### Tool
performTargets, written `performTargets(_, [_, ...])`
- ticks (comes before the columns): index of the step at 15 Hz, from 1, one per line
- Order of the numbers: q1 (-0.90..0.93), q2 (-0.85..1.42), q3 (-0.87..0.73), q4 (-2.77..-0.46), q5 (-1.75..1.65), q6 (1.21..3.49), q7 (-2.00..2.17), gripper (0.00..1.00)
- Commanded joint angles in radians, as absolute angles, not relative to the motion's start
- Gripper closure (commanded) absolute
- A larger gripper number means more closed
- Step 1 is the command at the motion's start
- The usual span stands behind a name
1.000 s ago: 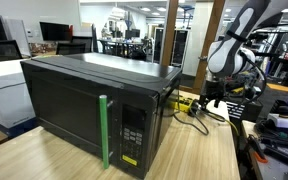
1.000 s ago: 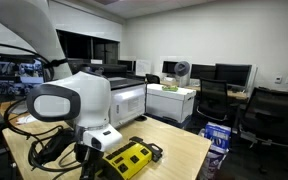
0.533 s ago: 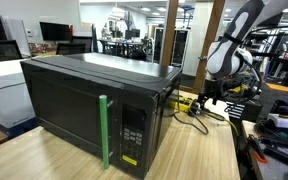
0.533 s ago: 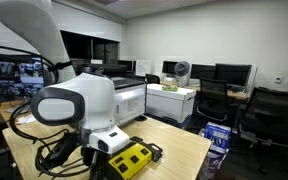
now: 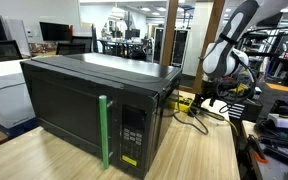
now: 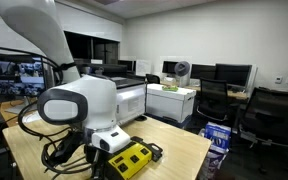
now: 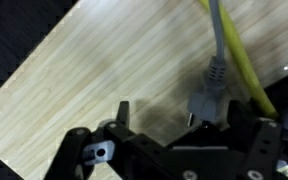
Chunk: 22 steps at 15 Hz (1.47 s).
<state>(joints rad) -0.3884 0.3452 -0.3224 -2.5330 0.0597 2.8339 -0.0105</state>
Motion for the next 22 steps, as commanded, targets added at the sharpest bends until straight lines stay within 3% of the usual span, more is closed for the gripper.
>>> performTargets(1, [-0.398,0.335,-0.288,-2.538,0.110,2.807,-0.015,0.00])
performTargets(7, [-0.389,0.296,-0.302,-2.566,0.100,2.706,-0.021,0.00])
performTargets(10, [-0.377,0.327,-0.318,-2.554,0.083,2.760,0.000,0.01])
performTargets(11, [-0.376,0.329,-0.318,-2.551,0.085,2.761,0.001,0.26])
performTargets(12, [-0.377,0.325,-0.315,-2.552,0.089,2.756,0.000,0.26])
performTargets(22, [-0.355,0.310,-0.287,-2.555,0.100,2.749,-0.010,0.96])
